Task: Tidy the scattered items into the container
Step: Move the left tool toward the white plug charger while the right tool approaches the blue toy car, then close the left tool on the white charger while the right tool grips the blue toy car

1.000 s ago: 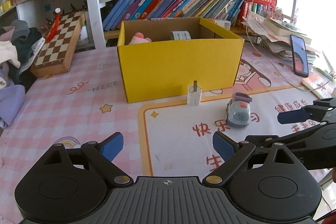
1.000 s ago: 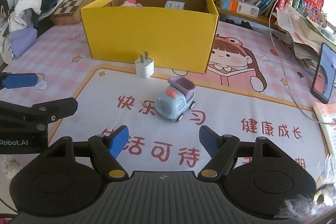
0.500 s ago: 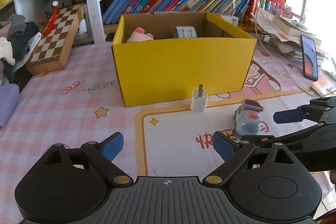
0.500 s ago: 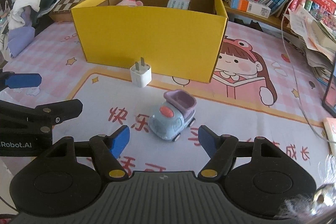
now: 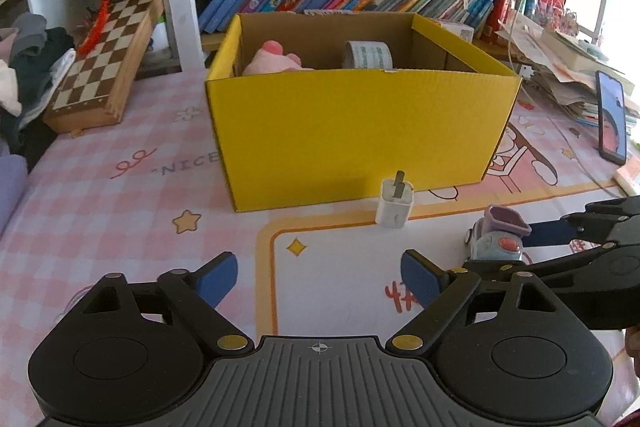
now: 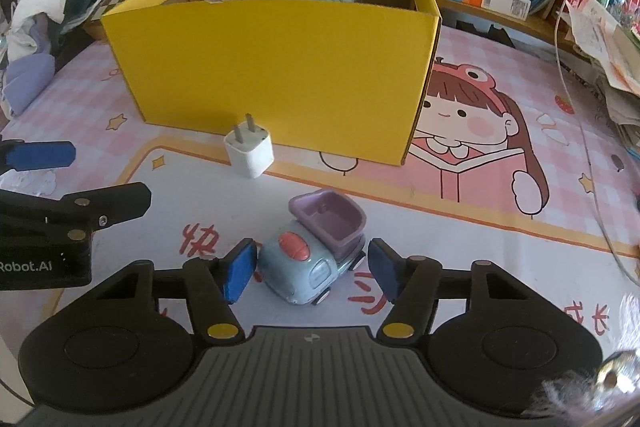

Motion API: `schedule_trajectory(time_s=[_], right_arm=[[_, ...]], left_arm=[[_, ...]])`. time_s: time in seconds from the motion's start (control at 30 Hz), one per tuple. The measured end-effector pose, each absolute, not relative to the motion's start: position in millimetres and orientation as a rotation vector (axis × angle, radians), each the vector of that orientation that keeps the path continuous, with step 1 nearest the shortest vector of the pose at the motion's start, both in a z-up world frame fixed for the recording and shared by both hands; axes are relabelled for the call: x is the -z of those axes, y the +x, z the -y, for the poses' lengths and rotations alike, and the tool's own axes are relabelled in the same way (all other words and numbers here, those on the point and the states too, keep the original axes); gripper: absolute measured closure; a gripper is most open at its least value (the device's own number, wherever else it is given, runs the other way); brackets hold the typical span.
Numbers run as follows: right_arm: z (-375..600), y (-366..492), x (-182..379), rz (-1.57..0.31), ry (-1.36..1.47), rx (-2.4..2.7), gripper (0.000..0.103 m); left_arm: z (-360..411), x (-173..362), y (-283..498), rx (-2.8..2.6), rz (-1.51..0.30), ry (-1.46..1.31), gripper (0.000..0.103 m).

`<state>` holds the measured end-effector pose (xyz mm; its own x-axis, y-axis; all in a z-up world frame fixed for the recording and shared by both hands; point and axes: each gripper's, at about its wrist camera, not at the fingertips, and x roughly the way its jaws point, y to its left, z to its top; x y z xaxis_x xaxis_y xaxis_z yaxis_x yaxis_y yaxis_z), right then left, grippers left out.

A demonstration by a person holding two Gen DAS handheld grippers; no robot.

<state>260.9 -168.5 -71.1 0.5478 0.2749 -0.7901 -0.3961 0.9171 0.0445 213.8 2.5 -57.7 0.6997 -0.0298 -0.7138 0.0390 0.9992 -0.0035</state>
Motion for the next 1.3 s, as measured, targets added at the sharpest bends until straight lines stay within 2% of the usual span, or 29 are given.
schedule_trajectory(time_s=[0.27, 0.4, 0.53, 0.6, 0.8, 0.97, 1.13, 1.3], right_arm=[[180.9, 266.7, 70.6, -0.901, -0.118, -0.419, 0.048], [185.7, 267.3, 69.7, -0.898, -0.119, -0.43, 0.053], [186.5, 267.6, 70.3, -0.895, -0.136, -0.446, 0.053], [187.2, 268.3, 70.6, -0.892, -0.138, -0.45, 0.053], [189.3, 270.7, 71.6, -0.884, -0.146, -0.461, 0.053], [190.5, 274.7, 73.6, -0.888, -0.148, -0.47, 0.052], [191.1, 279.0, 75.3, -0.882, -0.148, -0.471, 0.049], [191.1, 282.6, 76.1, -0.875, -0.157, -0.476, 0.049]], left_arm=[[8.5, 63.5, 236.7, 0.073, -0.803, -0.004, 0.017], [13.4, 69.9, 248.6, 0.095, -0.806, -0.046, 0.027], [21.7, 75.5, 262.6, 0.106, -0.811, -0.029, 0.038], [26.5, 77.5, 270.0, 0.116, -0.812, -0.013, 0.047], [36.5, 84.3, 285.7, 0.156, -0.836, 0.011, 0.061], [41.1, 87.2, 289.8, 0.159, -0.849, 0.029, 0.066], [46.4, 89.6, 293.3, 0.157, -0.851, 0.056, 0.079], [47.2, 89.0, 292.5, 0.157, -0.846, 0.062, 0.079]])
